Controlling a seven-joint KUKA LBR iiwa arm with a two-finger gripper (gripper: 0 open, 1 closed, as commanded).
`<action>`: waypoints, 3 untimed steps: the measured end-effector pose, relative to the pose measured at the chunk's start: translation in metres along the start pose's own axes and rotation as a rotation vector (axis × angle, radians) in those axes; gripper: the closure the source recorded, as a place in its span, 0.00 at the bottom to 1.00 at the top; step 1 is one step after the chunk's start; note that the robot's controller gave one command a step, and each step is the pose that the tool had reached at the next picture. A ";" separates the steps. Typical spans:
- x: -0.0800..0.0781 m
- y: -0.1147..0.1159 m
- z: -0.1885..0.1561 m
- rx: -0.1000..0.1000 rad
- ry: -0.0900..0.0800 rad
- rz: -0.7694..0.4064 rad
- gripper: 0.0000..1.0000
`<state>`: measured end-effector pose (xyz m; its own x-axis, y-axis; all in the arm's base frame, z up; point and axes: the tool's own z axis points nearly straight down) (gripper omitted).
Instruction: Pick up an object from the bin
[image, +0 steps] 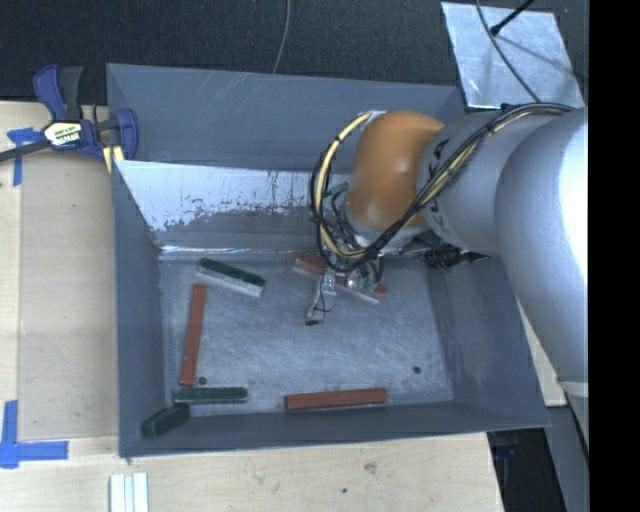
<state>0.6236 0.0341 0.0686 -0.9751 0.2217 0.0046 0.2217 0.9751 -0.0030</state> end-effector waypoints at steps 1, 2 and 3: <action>-0.005 -0.029 -0.001 -0.002 0.000 0.024 0.00; -0.005 -0.016 -0.001 -0.002 0.001 0.132 0.00; -0.007 -0.030 -0.003 -0.004 -0.009 0.023 1.00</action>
Offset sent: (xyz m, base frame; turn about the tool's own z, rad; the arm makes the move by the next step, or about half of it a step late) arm 0.0030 -0.0149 0.0014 0.1464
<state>0.6238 0.0038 0.0714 -0.9697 0.2444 -0.0047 0.2444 0.9697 0.0012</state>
